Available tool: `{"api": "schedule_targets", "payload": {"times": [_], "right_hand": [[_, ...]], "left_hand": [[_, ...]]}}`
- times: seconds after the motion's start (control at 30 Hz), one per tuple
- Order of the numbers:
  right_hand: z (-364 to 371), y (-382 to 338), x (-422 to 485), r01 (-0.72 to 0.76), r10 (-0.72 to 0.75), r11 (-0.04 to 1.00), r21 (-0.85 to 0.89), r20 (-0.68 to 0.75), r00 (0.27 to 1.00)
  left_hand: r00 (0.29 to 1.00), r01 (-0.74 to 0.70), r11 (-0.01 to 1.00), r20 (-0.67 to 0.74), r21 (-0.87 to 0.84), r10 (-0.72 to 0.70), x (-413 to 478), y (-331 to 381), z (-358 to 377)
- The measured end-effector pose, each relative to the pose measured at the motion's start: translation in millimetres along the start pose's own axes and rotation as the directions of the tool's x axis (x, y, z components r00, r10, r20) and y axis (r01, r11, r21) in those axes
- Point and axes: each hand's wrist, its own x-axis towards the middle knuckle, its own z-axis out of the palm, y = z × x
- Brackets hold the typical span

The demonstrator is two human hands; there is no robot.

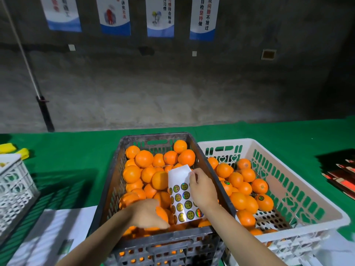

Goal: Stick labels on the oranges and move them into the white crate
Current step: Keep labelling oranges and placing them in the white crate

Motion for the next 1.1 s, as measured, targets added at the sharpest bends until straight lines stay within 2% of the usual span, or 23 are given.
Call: {"api": "schedule_targets", "payload": {"times": [0.07,0.13,0.17,0.23,0.33,0.43,0.53,0.63,0.7,0.8,0.93,1.03,1.1], "right_hand": [[0,1,1,-0.011,0.011,1.0,0.016,-0.004,1.0],[1,1,0,-0.015,0.015,1.0,0.02,0.028,1.0],[2,1,0,-0.011,0.009,1.0,0.024,0.058,0.998],[0,-1,-2,0.007,-0.018,0.997,0.081,0.142,0.99],[-1,-5,-8,0.092,-0.149,0.974,0.205,0.284,0.947],[-1,-16,-11,0.026,-0.129,0.964,0.263,0.386,0.914],[-1,-24,-12,-0.104,-0.068,0.93,0.351,0.443,0.894],[-4,-27,-16,-0.096,-0.145,0.905,0.414,0.511,0.847],[-6,-28,-19,-0.132,-0.172,0.889,0.438,0.588,0.791],[-7,-30,-20,-0.184,-0.151,0.885,0.428,0.636,0.757],[-3,-31,-19,-0.185,-0.171,0.865,0.467,0.62,0.765],[-3,-31,-19,-0.174,-0.198,0.849,0.499,0.605,0.771],[-6,-31,-19,-0.145,-0.169,0.861,0.487,0.543,0.822]], "left_hand": [[0.958,-0.066,0.966,-0.287,-0.249,-0.008,-5,3,-6],[0.835,-0.135,0.928,-0.545,-0.346,-0.081,-8,9,-12],[0.779,-0.165,0.915,-0.617,-0.369,-0.108,-8,13,-14],[0.721,-0.245,0.882,-0.684,-0.403,-0.112,-7,16,-13],[0.696,-0.378,0.817,-0.715,-0.435,-0.059,-6,16,-13],[0.676,-0.42,0.829,-0.737,-0.369,0.015,-7,18,-13],[0.643,-0.391,0.908,-0.751,-0.151,0.152,-11,23,-8],[0.611,-0.377,0.92,-0.717,0.109,0.336,-10,30,-3],[0.606,-0.364,0.907,-0.685,0.213,0.405,-8,33,-2],[0.602,-0.37,0.903,-0.684,0.218,0.412,-7,31,-3],[0.501,-0.51,0.824,-0.693,0.247,0.518,-9,24,-3],[0.515,-0.601,0.791,-0.701,0.117,0.494,-11,24,-4],[0.534,-0.623,0.782,-0.723,0.014,0.438,-10,24,-4]]}}
